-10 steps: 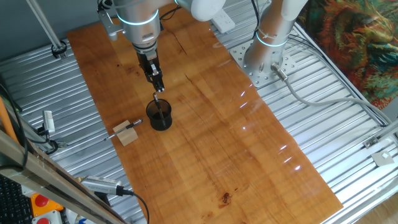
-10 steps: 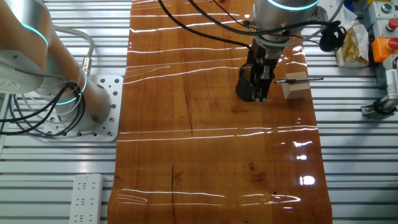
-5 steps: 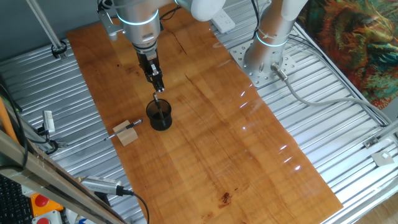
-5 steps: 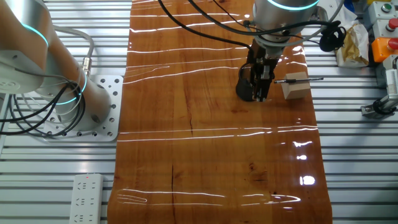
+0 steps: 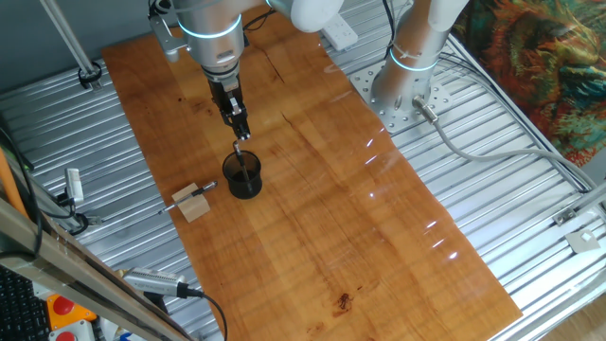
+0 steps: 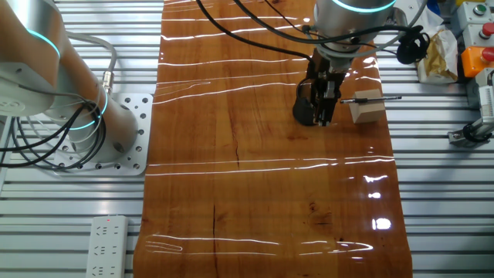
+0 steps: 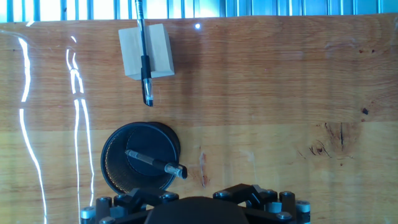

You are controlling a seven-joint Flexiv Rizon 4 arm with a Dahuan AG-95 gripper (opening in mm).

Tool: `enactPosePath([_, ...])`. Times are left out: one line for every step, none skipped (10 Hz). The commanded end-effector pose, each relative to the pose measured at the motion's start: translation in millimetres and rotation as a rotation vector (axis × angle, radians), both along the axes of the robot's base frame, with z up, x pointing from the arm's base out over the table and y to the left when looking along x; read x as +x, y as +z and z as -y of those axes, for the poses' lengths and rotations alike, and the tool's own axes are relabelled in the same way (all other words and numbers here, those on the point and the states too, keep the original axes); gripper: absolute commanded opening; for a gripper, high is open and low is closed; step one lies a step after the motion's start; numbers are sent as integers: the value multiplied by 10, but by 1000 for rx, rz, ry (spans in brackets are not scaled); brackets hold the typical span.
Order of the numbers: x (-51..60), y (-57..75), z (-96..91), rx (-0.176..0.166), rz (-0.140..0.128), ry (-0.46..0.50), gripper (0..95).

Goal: Put the pen into the pen holder

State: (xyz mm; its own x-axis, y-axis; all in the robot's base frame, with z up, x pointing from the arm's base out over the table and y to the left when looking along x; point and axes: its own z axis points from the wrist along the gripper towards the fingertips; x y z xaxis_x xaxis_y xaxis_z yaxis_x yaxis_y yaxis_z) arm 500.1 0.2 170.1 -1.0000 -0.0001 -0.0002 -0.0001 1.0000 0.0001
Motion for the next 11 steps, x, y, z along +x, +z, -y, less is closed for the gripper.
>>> enactPosePath([-1,-1,2,0,0,0,950])
enactPosePath([-1,-1,2,-33,74,-83,0])
enactPosePath([-1,-1,2,-34,74,-84,0])
enactPosePath([-1,0,2,-34,75,-85,0])
enactPosePath([-1,1,1,-34,75,-85,0])
enactPosePath([-1,1,1,-33,75,-85,0])
enactPosePath([-1,1,1,-33,75,-86,0])
enactPosePath([-1,1,1,-31,75,-86,0])
enactPosePath([1,2,1,-30,75,-85,0])
enactPosePath([23,10,-4,-29,75,-85,0])
enactPosePath([62,24,-9,-27,75,-86,0])
